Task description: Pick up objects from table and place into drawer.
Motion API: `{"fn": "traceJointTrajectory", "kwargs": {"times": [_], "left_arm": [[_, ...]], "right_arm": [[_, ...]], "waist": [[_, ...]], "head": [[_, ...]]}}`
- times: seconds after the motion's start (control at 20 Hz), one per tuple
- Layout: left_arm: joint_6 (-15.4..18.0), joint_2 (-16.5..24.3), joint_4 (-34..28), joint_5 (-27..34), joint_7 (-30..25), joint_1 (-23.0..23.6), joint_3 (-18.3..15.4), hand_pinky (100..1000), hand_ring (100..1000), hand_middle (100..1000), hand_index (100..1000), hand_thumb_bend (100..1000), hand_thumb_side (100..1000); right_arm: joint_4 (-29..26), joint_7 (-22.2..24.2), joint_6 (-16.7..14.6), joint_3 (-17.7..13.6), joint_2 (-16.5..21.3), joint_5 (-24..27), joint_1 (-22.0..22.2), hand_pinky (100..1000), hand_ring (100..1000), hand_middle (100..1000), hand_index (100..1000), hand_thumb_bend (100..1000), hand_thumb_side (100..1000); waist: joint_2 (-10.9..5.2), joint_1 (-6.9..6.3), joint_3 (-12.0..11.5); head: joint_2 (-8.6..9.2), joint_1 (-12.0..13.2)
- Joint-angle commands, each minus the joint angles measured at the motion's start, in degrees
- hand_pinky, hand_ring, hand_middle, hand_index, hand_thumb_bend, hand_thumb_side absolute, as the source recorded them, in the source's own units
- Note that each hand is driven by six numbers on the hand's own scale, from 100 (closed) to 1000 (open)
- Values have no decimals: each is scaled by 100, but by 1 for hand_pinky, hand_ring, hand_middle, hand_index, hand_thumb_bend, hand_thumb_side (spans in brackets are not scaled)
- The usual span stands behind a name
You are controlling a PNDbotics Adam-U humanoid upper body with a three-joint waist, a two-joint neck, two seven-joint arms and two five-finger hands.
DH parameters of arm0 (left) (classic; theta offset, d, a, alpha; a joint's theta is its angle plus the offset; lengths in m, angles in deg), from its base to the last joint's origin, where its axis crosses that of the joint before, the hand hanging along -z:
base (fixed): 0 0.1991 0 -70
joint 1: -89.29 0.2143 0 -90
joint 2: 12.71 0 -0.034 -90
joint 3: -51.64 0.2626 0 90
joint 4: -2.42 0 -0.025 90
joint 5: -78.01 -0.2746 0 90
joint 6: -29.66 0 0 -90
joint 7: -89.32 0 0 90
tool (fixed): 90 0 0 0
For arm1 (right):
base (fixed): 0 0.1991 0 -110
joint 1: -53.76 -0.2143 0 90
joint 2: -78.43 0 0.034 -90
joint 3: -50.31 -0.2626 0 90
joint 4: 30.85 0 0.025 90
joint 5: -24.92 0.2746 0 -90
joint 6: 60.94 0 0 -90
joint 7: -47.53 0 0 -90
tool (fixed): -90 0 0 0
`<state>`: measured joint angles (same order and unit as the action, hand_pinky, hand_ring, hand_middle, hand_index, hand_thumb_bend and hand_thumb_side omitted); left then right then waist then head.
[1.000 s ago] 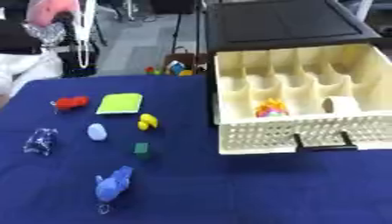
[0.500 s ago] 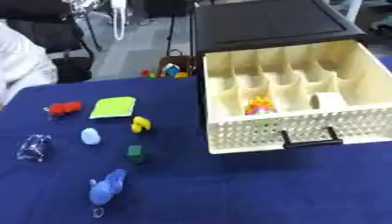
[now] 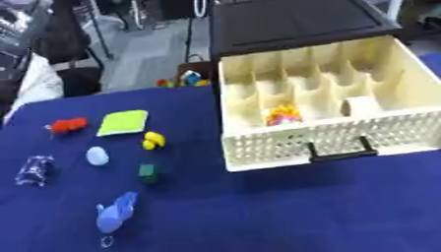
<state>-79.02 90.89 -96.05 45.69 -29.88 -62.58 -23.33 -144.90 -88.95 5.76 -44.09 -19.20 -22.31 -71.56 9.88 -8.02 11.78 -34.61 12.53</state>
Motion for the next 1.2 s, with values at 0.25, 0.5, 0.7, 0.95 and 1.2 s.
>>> {"fn": "traceJointTrajectory", "kwargs": {"times": [0.25,0.5,0.7,0.95,1.2], "left_arm": [[102,-163,396,46,244,-267,82,344,450,424,570,100,672],[133,-182,460,65,290,-280,101,337,448,418,566,100,665],[84,-535,858,231,423,-391,306,368,468,435,587,158,663],[331,-715,1244,335,463,-395,503,390,485,445,604,264,670],[508,-770,1397,550,410,-377,550,430,518,478,631,469,692]], "right_arm": [[-54,-98,-132,28,96,45,-157,638,702,677,767,100,1000],[-54,-100,-132,29,94,47,-160,639,702,676,767,100,1000],[-54,-131,-134,46,58,85,-218,639,701,675,767,100,1000],[-54,-160,-132,43,49,126,-245,640,701,675,767,100,1000],[-54,-176,-127,36,45,132,-248,640,701,674,766,100,1000]], "waist": [[-42,-10,79],[-36,-17,87],[62,-75,218],[91,-79,262],[102,-86,278]], "head": [[111,99],[115,107],[170,208],[183,226],[189,212]]}}
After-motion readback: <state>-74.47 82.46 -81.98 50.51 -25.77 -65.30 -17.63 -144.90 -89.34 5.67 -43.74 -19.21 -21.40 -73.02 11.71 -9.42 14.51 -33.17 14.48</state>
